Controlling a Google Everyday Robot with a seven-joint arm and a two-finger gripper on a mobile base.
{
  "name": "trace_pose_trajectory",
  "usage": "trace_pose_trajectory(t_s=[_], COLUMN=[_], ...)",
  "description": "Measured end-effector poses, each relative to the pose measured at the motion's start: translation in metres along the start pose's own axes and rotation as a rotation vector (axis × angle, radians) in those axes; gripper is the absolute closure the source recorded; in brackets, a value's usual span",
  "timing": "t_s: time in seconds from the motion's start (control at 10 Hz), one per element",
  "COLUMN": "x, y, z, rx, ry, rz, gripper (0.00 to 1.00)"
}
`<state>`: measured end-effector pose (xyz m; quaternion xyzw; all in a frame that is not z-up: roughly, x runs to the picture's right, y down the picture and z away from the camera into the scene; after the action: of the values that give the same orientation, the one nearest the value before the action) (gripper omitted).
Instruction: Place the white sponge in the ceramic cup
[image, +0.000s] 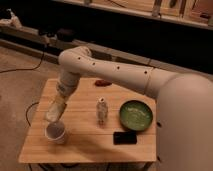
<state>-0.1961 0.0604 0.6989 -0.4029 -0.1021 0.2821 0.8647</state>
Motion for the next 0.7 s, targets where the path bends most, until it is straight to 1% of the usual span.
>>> trace_pose_trajectory(t_s=[0.2,0.3,0.7], x=[0.008,0.011,0.013], y=[-0.003,0.001,0.029], z=[0.008,0.012,0.020], rx=[0.034,0.034,-0.011], ry=[0.016,0.025,0.050], rz=[-0.043,-0.071,-0.206], gripper=[0.87,0.87,0.87])
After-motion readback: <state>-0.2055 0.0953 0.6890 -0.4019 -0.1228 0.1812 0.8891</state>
